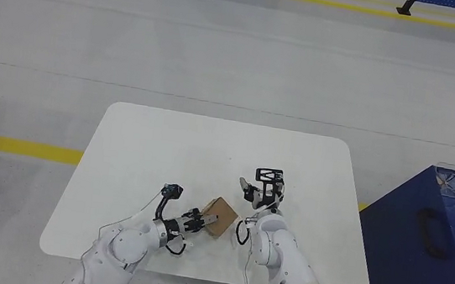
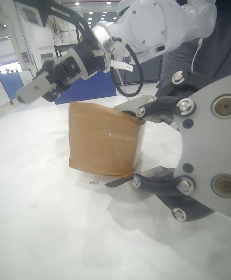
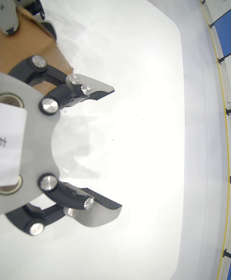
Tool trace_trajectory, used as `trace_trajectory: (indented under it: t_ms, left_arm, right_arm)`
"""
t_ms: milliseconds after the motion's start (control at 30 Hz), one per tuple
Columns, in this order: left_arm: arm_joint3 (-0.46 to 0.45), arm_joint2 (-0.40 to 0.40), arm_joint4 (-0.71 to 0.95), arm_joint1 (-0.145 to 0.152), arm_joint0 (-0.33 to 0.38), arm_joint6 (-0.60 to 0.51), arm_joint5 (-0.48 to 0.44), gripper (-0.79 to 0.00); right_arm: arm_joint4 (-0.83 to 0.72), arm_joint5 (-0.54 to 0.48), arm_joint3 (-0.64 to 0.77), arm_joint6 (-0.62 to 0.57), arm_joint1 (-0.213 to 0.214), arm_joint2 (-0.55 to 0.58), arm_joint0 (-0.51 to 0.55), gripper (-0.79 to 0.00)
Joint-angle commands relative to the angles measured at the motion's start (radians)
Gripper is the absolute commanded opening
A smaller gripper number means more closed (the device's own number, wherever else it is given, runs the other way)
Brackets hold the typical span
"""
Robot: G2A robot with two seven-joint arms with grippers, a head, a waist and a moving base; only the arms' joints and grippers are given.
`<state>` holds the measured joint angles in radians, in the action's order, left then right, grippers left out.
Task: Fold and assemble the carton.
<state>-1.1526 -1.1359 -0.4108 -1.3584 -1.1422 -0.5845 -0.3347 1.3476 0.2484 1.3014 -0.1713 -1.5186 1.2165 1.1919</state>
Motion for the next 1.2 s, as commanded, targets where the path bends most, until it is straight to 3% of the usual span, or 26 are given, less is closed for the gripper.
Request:
trace_trajectory:
  t_ms: [0,133,233,333,367,433,533,1167]
  left_arm:
    - [-0.003,-0.005,-0.004,0.001,0.002,0.022,0.011,0.0]
    - [-0.099,-0.039,-0.125,0.015,-0.044,0.167,0.027,0.0]
    - [-0.26,-0.019,-0.434,0.027,-0.129,0.403,0.042,0.0]
    - [-0.366,0.055,-0.776,0.035,-0.185,0.528,0.065,-0.693]
    - [-0.381,0.075,-0.866,0.036,-0.196,0.569,0.091,-0.785]
    - [-0.392,0.123,-1.02,0.035,-0.209,0.629,0.137,-0.785]
    - [-0.375,0.163,-1.077,0.029,-0.208,0.647,0.175,-0.785]
    - [-0.289,0.179,-1.01,0.014,-0.16,0.544,0.156,-0.785]
  right_arm:
    - [0.0,0.0,0.0,0.0,0.0,0.0,0.0,0.0]
    - [0.0,0.0,0.0,0.0,0.0,0.0,0.0,0.0]
    - [0.0,0.0,0.0,0.0,0.0,0.0,0.0,0.0]
    - [0.0,0.0,0.0,0.0,0.0,0.0,0.0,0.0]
    - [0.0,0.0,0.0,0.0,0.0,0.0,0.0,0.0]
    - [0.0,0.0,0.0,0.0,0.0,0.0,0.0,0.0]
    - [0.0,0.0,0.0,0.0,0.0,0.0,0.0,0.0]
    - [0.0,0.0,0.0,0.0,0.0,0.0,0.0,0.0]
